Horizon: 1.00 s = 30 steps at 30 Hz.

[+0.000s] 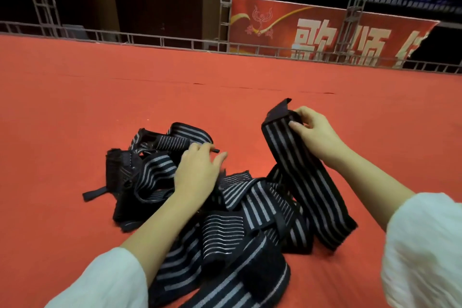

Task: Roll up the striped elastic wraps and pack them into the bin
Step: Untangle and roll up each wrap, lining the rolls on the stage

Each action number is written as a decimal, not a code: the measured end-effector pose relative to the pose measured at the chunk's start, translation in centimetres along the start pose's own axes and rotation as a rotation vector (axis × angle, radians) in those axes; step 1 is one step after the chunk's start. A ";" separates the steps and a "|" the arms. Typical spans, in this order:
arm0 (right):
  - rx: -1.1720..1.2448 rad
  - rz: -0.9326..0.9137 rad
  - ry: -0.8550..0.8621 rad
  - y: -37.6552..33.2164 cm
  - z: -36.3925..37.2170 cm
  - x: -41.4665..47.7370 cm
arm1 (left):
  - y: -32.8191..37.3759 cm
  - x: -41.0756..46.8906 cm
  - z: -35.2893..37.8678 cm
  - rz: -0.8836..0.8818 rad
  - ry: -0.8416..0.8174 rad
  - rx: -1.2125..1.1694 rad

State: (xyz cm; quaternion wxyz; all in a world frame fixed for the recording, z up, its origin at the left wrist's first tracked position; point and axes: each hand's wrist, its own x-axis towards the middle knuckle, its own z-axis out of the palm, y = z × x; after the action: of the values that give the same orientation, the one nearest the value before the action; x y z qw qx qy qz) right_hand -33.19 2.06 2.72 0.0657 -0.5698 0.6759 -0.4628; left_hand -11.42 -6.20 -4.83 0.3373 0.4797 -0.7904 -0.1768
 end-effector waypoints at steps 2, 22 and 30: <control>0.060 -0.053 -0.030 -1.5 -1.0 -0.6 | 2.9 0.8 -1.2 0.064 -0.044 -0.217; 0.284 0.069 -0.269 -7.1 -7.1 -7.9 | 16.7 -1.0 -10.1 0.294 0.050 -0.774; 0.250 0.054 -0.041 -6.4 -4.4 -10.8 | 17.3 -3.2 -7.8 0.143 -0.092 -0.902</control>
State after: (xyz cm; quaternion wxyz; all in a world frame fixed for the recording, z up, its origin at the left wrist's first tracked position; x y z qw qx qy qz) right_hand -27.64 13.92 4.95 0.1624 -0.5481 0.6265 -0.5298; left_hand -16.03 5.22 9.94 0.4883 0.2206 -0.6798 -0.5008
